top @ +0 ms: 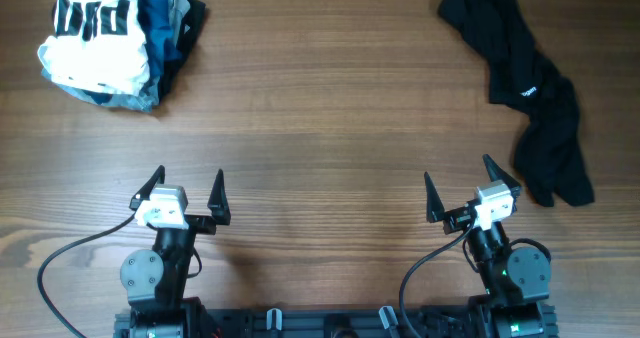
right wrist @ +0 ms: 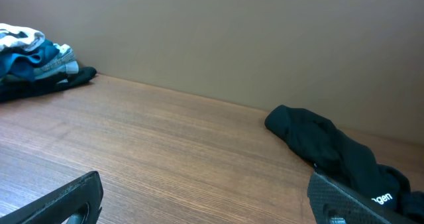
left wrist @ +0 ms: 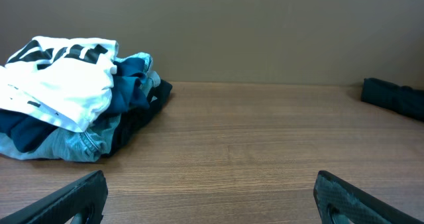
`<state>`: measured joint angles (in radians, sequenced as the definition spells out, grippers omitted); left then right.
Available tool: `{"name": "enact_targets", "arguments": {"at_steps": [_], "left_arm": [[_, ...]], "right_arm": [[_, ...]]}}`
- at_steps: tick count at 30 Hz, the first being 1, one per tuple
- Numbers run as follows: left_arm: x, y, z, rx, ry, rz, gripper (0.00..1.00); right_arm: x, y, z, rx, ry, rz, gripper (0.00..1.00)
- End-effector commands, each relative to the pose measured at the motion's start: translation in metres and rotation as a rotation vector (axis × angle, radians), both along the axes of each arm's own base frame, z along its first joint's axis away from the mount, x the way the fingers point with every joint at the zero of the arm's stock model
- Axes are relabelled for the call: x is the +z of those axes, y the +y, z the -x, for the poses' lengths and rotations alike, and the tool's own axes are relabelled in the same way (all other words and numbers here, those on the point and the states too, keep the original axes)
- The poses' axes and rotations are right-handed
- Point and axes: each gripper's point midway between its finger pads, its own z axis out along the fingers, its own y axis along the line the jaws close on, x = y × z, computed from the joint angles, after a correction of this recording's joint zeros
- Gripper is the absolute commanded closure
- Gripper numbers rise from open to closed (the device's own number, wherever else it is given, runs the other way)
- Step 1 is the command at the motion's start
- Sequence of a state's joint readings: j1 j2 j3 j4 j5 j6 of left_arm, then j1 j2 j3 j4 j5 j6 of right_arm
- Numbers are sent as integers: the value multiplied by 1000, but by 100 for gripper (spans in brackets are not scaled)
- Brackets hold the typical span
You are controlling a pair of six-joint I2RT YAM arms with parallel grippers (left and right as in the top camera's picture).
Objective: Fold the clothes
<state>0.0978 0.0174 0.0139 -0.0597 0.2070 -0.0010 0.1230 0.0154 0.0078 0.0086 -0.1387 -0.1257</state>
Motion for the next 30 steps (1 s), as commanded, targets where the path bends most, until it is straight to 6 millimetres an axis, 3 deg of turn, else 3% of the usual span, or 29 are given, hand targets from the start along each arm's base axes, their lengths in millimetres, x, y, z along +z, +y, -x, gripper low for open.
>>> {"name": "enact_targets", "arguments": {"at_steps": [1,20,26,30], "left_arm": [[-2,1,0,6,-3,-13,0],[1,1,0,6,-13,-14,0],[12,-19,3,-113,-55,-13,0],[42,-21,7,-120,-106,-21,0]], "right_arm": [[2,2,1,14,-11,4,0],[4,-1,0,-7,-40,75,0],[37,12,7,78,-159,4,0],[73,15,16,105,-239,-41,0]]}}
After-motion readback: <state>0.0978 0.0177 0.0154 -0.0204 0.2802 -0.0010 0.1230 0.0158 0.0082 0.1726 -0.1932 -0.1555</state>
